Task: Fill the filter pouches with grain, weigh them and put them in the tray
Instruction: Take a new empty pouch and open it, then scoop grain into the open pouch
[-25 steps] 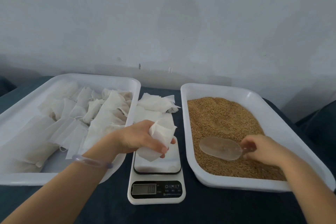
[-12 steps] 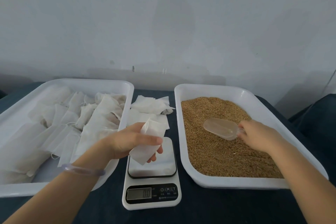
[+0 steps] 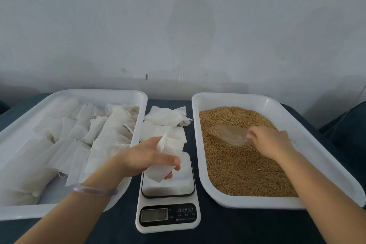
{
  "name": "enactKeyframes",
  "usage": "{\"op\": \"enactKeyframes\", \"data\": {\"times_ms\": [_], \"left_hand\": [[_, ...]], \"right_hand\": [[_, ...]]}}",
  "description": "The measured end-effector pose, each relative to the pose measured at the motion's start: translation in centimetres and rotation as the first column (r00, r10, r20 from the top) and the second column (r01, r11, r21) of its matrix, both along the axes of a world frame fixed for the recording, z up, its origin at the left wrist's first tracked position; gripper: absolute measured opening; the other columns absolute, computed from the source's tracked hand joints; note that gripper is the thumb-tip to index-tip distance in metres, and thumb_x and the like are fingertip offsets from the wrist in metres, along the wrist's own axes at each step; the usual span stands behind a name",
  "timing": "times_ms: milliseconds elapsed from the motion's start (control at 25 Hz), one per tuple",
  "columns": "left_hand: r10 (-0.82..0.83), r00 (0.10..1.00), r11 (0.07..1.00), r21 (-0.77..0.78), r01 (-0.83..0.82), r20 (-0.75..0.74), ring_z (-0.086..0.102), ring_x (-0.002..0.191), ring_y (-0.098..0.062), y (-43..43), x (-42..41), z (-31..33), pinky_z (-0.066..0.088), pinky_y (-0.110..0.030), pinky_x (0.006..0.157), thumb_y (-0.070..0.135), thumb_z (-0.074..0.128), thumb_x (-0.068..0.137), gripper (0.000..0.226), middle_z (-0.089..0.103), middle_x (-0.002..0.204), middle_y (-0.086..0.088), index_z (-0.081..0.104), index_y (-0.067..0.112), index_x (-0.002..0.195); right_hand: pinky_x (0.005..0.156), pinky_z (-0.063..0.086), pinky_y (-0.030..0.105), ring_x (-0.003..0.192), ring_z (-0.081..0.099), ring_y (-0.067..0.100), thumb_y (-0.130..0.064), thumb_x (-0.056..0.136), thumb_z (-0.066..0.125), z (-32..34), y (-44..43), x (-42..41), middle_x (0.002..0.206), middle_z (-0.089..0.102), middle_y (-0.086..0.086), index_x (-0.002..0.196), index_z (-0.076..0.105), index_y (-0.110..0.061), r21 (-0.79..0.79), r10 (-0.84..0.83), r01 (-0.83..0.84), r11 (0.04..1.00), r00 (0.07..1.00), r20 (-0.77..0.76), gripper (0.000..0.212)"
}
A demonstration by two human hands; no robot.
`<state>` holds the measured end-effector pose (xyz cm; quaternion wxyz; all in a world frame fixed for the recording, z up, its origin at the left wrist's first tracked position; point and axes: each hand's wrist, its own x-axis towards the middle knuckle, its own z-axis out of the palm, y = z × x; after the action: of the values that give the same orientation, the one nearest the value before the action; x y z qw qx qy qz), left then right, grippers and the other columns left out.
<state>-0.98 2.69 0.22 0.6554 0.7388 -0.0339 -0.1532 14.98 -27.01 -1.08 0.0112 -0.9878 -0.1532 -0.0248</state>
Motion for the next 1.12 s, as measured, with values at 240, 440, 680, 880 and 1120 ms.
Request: {"op": "enactKeyframes", "data": {"times_ms": [240,440,680,880,1120], "left_hand": [[0.035,0.998,0.998,0.042,-0.037,0.048,0.063,0.061,-0.016,-0.5,-0.3,0.8,0.049,-0.025,0.053,0.032,0.079,0.056,0.041,0.068,0.08,-0.005,0.06,0.013,0.088],[0.205,0.926,0.913,0.279,-0.297,0.317,0.057,0.068,0.004,-3.6,1.6,1.8,0.046,-0.009,0.056,0.035,0.084,0.064,0.037,0.06,0.08,0.013,0.054,0.032,0.086],[0.158,0.911,0.855,0.409,-0.319,0.381,0.057,0.078,-0.006,-6.9,3.7,0.9,0.043,-0.019,0.058,0.043,0.08,0.067,0.042,0.057,0.09,0.011,0.049,0.034,0.095],[0.113,0.902,0.832,0.457,-0.315,0.417,0.054,0.075,0.001,-9.1,4.2,1.0,0.04,-0.017,0.057,0.043,0.079,0.067,0.041,0.054,0.085,0.017,0.045,0.039,0.09],[0.137,0.871,0.801,0.464,-0.378,0.472,0.057,0.081,-0.006,-11.1,4.3,-0.1,0.052,-0.027,0.066,0.044,0.077,0.07,0.044,0.054,0.086,0.017,0.044,0.031,0.097]], "right_hand": [[0.094,0.045,0.04,0.094,0.059,0.011,-0.035,0.096,0.044,1.1,-2.7,-2.2,0.104,0.061,-0.017,0.123,0.055,-0.03,0.333,0.084,-0.036,0.942,0.988,-0.13,0.03],[0.092,0.045,0.029,0.103,0.056,0.004,-0.028,0.092,0.05,4.4,-4.1,-4.8,0.117,0.059,-0.016,0.122,0.052,-0.034,0.469,0.204,-0.116,0.876,0.969,-0.142,0.031],[0.086,0.041,0.021,0.101,0.054,-0.012,-0.029,0.089,0.054,9.7,-6.1,-7.0,0.107,0.06,-0.028,0.105,0.055,-0.048,0.468,0.32,-0.252,0.847,0.945,-0.07,0.024],[0.102,0.037,0.035,0.104,0.059,0.008,-0.04,0.088,0.05,11.5,-6.0,-7.7,0.103,0.06,-0.03,0.101,0.051,-0.055,0.315,0.335,-0.3,0.901,0.94,-0.065,0.02],[0.114,-0.002,0.037,0.108,0.046,-0.004,-0.045,0.091,0.047,13.1,-4.9,-6.8,0.095,0.052,-0.035,0.105,0.053,-0.054,0.015,0.317,-0.318,0.948,0.946,0.062,0.018]]}}
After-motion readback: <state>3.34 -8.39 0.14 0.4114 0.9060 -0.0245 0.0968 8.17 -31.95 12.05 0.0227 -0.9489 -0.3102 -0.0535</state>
